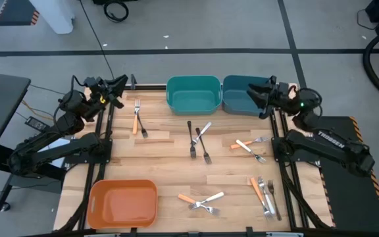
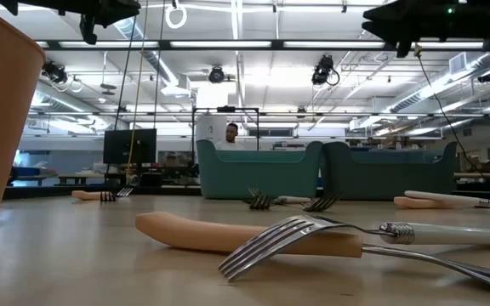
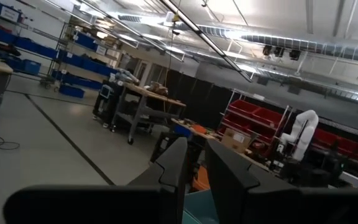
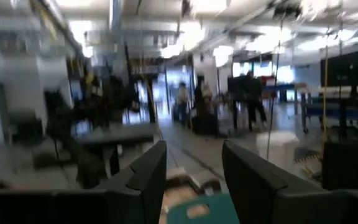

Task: Sort silverware by color (type)
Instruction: Put the white fork into the blue bin

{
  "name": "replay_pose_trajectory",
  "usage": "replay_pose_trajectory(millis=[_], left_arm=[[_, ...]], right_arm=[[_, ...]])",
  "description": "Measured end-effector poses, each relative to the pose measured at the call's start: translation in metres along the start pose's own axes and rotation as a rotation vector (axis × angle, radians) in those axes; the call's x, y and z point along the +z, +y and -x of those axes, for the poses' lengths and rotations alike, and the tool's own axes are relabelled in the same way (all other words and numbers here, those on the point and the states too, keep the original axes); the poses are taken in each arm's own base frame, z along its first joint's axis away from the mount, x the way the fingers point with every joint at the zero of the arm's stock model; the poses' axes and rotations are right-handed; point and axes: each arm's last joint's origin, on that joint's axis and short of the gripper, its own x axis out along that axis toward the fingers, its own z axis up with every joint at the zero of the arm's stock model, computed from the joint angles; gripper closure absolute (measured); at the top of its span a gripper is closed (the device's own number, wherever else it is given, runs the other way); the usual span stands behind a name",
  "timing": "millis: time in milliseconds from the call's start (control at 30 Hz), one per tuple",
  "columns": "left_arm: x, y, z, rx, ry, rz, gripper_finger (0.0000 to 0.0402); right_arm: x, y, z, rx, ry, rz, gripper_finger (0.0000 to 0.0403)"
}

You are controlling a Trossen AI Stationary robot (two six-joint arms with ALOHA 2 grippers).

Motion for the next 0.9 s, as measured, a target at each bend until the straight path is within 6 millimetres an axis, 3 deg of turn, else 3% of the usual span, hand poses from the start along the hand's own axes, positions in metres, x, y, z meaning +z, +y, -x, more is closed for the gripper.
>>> replay_pose_trajectory(millis=[167, 333, 467, 667, 900], left_arm=[[0.000, 0.000, 0.000, 0.000, 0.001, -0.001, 0.0335], [-0.002, 0.001, 0.000, 0.007, 0.018, -0.004, 0.0335], [-0.003, 0.001, 0.000, 0.011, 0.031, -0.007, 0.0335], [-0.003, 0.001, 0.000, 0.011, 0.030, -0.025, 0.0335], [-0.003, 0.001, 0.000, 0.010, 0.031, -0.118, 0.0335]], right_arm=[[0.034, 0.001, -0.006, -0.070, 0.279, 0.112, 0.0241], [0.046, -0.001, -0.005, -0.199, 0.620, 0.020, 0.0241], [0.037, 0.002, 0.003, -0.266, 0.911, -0.226, 0.0241], [0.014, 0.016, 0.011, -0.192, 1.256, -0.557, 0.0241], [-0.010, 0.027, 0.011, -0.212, 1.410, -0.676, 0.0241]])
